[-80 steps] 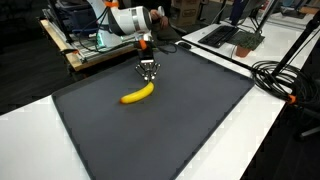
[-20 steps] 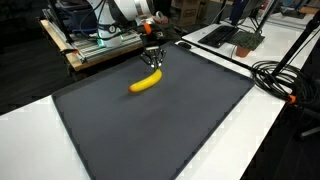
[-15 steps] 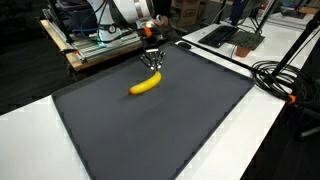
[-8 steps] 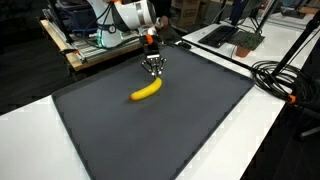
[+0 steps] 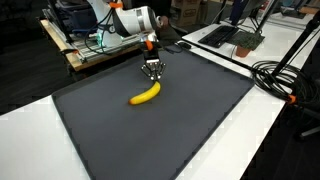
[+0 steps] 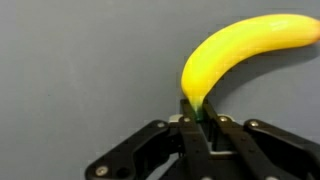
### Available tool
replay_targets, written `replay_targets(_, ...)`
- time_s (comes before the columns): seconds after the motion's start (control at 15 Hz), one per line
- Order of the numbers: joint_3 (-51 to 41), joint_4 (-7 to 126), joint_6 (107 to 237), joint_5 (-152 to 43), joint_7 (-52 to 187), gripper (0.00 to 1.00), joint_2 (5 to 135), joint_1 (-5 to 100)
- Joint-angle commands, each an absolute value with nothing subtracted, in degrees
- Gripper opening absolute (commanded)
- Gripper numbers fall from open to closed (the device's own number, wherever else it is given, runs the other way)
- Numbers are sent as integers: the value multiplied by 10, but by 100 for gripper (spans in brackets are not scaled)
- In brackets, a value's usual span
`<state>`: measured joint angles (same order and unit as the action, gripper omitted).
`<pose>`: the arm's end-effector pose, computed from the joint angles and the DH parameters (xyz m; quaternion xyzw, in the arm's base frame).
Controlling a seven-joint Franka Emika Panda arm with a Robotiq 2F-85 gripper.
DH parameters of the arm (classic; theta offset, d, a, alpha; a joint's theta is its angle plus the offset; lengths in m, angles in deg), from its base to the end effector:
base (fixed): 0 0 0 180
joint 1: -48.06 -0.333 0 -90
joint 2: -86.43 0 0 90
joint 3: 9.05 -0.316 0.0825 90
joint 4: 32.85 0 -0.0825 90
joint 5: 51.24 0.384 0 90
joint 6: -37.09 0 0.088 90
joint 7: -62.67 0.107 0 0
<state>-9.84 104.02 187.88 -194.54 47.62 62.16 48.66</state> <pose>0.4327 0.0168 0.1152 0.1974 0.9009 -0.0758 0.3791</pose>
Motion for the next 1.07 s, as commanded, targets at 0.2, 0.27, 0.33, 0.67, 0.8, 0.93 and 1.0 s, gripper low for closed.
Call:
replay_targets(0.2, -92, 1056, 1912, -1898, 445, 66, 649, 482)
replay_targets(0.27, -90, 1071, 1912, -1882, 436, 72, 668, 478)
replay_targets(0.33, -91, 1081, 1914, -1870, 430, 79, 682, 476)
replay_targets(0.67, -107, 1186, 1902, -1836, 408, 100, 826, 456)
replay_targets(0.8, -124, 1216, 1912, -1870, 419, 100, 879, 446)
replay_targets(0.93, -143, 1243, 1917, -1909, 428, 100, 929, 429)
replay_targets(1.0, -151, 1254, 1918, -1924, 430, 100, 950, 420)
